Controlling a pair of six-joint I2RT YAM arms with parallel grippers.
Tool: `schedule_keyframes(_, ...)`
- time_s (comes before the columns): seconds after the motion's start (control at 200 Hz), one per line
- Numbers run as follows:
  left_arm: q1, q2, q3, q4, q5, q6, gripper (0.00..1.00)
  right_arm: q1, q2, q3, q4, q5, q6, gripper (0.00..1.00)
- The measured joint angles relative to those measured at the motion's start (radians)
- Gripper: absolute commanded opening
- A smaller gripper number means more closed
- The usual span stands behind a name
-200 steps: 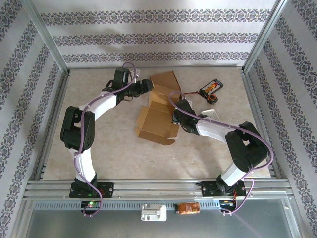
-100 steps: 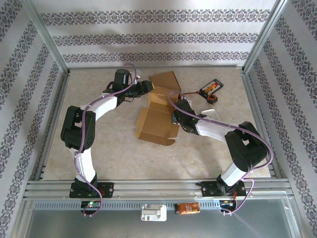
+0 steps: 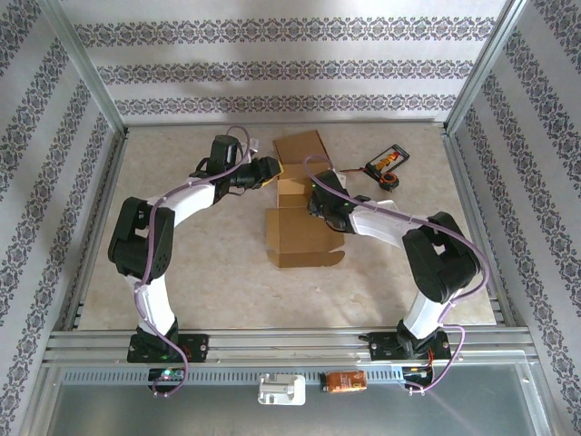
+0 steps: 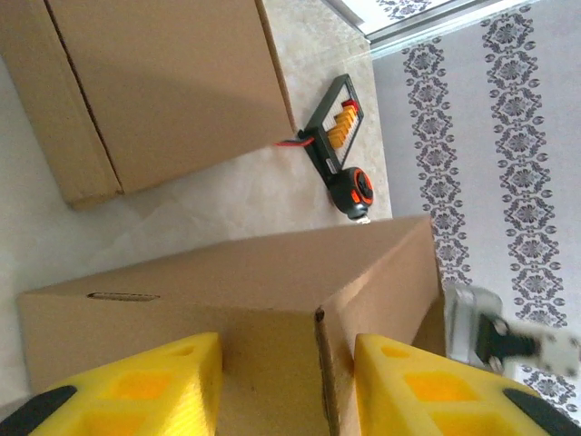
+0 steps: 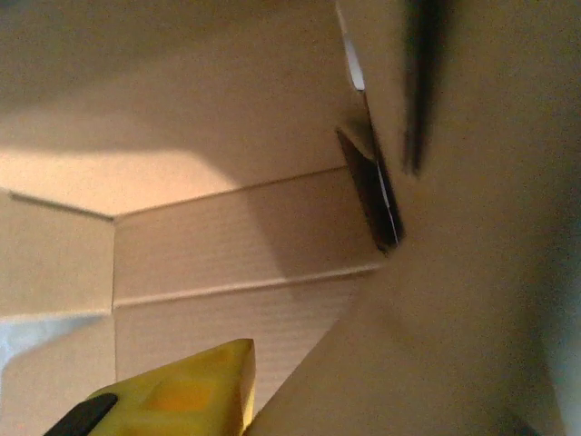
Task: Fold the paper box
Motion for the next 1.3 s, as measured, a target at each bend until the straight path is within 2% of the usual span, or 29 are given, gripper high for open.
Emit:
schedule_keyframes(0.145,-0.021,-0.032,-0.013,-0.035,-0.037,0.010,0.41,0.000,0.033,0.040,0.010,-0.010,0.027,0.41)
schedule_keyframes(0.275,-0.021,-0.035,-0.013,-0.077,-0.070,0.035,0.41,0.002,0.019,0.031,0.019,-0.053,-0.018,0.52)
schedule_keyframes(0.48,-0.021,-0.038,-0.002,-0.096,-0.097,0.068,0.41,0.020,-0.185,-0.075,-0.011,-0.186,-0.205,0.64)
schedule_keyframes(0.565,-0.021,-0.038,0.003,-0.106,-0.104,0.076,0.41,0.023,-0.312,-0.116,-0.019,-0.237,-0.282,0.79)
schedule_keyframes(0.645,-0.021,-0.038,0.006,-0.113,-0.105,0.080,0.41,0.024,-0.434,-0.150,-0.030,-0.259,-0.335,0.98)
schedule_keyframes(0.769,-0.027,-0.038,0.011,-0.119,-0.115,0.091,0.41,-0.028,-0.615,-0.222,-0.019,-0.255,-0.465,0.98)
schedule_keyframes(0.879,-0.032,-0.038,0.015,-0.125,-0.122,0.098,0.41,-0.196,-0.663,-0.288,0.034,-0.269,-0.653,0.98)
schedule_keyframes(0.979,-0.034,-0.038,0.015,-0.127,-0.122,0.099,0.41,-0.346,-0.557,-0.282,0.027,-0.303,-0.830,0.93)
schedule_keyframes(1.109,-0.034,-0.038,0.019,-0.133,-0.122,0.102,0.41,-0.496,-0.370,-0.205,-0.010,-0.410,-0.949,0.88)
schedule_keyframes(1.179,-0.034,-0.038,0.020,-0.135,-0.122,0.106,0.41,-0.513,-0.294,-0.162,-0.016,-0.431,-1.034,0.87)
schedule_keyframes(1.299,-0.034,-0.038,0.024,-0.140,-0.122,0.110,0.40,-0.463,-0.203,-0.097,-0.027,-0.458,-1.201,0.82)
